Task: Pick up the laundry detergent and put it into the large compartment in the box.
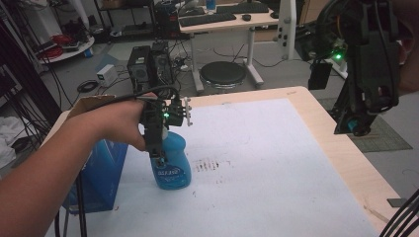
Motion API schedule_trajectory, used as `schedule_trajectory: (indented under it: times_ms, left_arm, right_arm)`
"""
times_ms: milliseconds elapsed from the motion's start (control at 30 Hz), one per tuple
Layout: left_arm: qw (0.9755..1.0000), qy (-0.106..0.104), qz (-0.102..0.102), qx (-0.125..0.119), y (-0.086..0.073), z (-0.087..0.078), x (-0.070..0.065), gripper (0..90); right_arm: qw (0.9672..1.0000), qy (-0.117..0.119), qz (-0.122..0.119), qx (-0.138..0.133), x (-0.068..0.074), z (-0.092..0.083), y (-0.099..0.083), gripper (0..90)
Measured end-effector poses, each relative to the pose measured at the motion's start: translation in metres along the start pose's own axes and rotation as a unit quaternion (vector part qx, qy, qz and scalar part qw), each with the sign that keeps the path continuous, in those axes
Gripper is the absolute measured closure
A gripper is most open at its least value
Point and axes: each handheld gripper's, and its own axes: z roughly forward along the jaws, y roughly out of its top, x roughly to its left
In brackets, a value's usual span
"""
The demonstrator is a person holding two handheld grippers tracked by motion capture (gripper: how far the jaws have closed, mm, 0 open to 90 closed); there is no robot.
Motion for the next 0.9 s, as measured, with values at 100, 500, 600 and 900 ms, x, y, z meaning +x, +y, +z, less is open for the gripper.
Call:
schedule_trajectory:
  times_ms: [100,500,600,900]
  left_arm:
    - [1.0000,-0.001,0.003,0.003,0.0007,0.0005,-0.0009,2.5]
    - [0.9998,0.009,0.010,0.012,0.0027,0.0017,-0.0035,11.9]
    - [0.9997,0.013,0.015,0.014,0.0031,0.0019,-0.0043,12.9]
    - [0.9998,0.005,0.014,0.012,0.0031,0.0011,-0.0051,20.0]
  right_arm:
    - [1.0000,0.000,0.003,0.000,0.0004,0.0003,-0.0009,3.7]
    - [1.0000,-0.003,-0.001,-0.001,0.0002,0.0013,0.0011,3.8]
    - [1.0000,-0.003,0.000,0.000,0.0005,0.0015,0.0014,3.7]
    - [1.0000,-0.003,-0.005,0.000,0.0006,0.0016,0.0017,3.7]
